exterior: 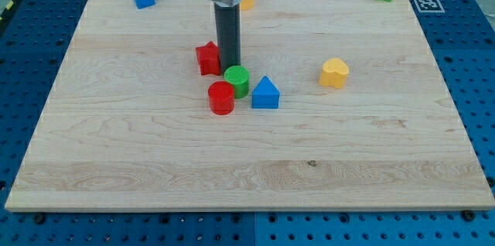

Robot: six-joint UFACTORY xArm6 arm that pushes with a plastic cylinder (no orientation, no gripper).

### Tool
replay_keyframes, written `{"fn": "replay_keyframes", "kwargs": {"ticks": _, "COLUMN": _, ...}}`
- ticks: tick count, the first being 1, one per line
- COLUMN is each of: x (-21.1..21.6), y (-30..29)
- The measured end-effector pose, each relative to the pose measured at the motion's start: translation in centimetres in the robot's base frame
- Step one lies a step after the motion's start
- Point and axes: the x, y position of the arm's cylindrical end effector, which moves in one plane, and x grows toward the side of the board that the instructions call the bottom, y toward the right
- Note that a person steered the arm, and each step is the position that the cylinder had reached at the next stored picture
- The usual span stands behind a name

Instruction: Slide the red star to the left side of the board

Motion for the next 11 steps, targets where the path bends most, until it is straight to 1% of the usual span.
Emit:
{"fn": "replay_keyframes", "kwargs": {"ticks": 2, "x": -0.3, "y": 2.6}}
{"fn": "replay_keyframes", "kwargs": {"ticks": 4, "x": -1.1, "y": 2.6}}
{"fn": "replay_keyframes", "kwargs": {"ticks": 6, "x": -1.3, "y": -2.4}}
{"fn": "replay_keyframes", "kwargs": {"ticks": 9, "x": -1.3, "y": -3.5}}
{"fn": "replay_keyframes", "kwargs": {"ticks": 10, "x": -1.6, "y": -5.7}}
{"fn": "replay_keyframes", "kwargs": {"ticks": 11, "x": -2.2, "y": -6.2}}
